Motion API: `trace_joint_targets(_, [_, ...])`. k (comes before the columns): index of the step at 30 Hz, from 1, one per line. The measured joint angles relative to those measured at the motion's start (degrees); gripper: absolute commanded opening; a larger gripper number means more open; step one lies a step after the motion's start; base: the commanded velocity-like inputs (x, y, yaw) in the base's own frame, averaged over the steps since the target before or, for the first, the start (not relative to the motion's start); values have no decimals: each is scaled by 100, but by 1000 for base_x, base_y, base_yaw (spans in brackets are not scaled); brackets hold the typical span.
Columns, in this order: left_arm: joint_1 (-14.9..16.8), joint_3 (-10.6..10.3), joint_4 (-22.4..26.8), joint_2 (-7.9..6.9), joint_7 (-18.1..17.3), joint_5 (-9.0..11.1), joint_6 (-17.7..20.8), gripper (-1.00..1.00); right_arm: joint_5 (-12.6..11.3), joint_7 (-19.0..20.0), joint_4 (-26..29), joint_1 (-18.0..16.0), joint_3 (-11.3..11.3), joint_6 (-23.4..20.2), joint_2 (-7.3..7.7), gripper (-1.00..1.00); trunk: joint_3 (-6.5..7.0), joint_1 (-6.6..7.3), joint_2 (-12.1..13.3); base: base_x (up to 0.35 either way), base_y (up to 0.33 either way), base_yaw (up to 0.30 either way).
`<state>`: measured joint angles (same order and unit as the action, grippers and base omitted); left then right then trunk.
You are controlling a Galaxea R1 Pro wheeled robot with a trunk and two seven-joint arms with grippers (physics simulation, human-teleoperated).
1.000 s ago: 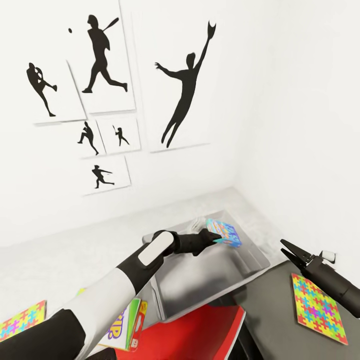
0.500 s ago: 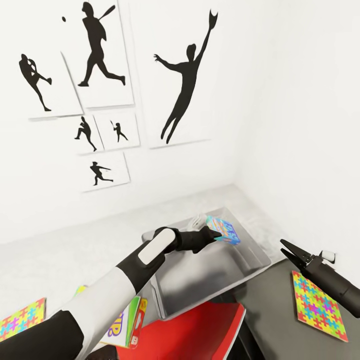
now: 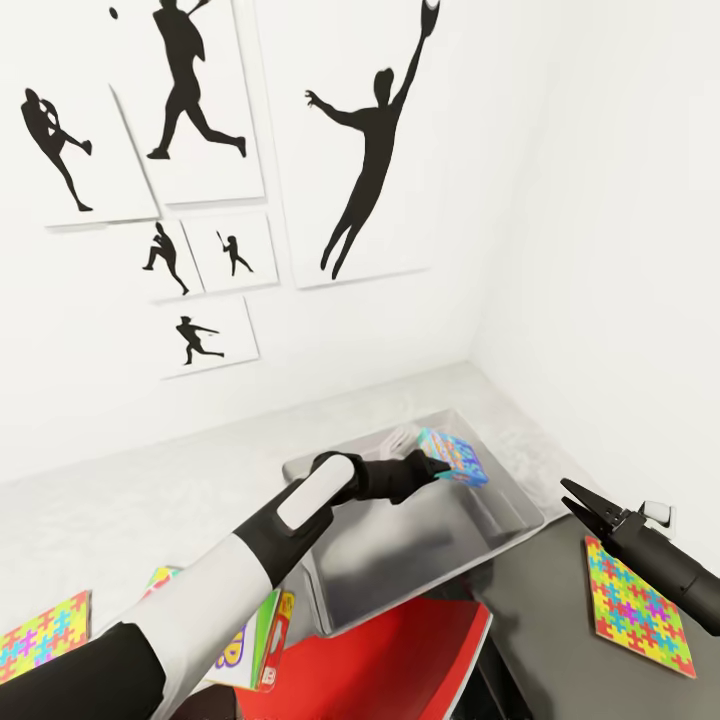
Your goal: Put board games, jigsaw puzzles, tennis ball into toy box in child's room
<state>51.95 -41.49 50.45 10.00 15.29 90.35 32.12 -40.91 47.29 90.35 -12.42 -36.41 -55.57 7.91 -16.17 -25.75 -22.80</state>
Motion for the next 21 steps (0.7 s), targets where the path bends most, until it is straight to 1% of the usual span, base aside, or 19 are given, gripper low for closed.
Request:
trace_joint_targets(2, [-4, -68, 56, 0, 3, -3, -12, -100, 1, 0, 0, 0, 0, 0, 0, 100, -19, 0, 0, 0, 0, 0])
trace_joint_targets(6, [1, -113, 96, 0, 23, -11, -97, -100, 0, 0, 0, 0, -5, 0, 0, 100, -57, 0, 0, 0, 0, 0])
trace_joint_targets(12, [1, -132, 121, 0, 110, 0, -140, -100, 2, 0, 0, 0, -9, 0, 2, 100, -114, 0, 0, 0, 0, 0])
trace_joint_targets(18, [-1, -137, 184, 0, 123, -1, -152, -100, 1, 0, 0, 0, -13, 0, 2, 100, -170, 0, 0, 0, 0, 0])
trace_joint_targets(21, [2, -137, 198, 0, 124, -10, -220, -100, -1, 0, 0, 0, -16, 0, 5, 100, -199, 0, 0, 0, 0, 0])
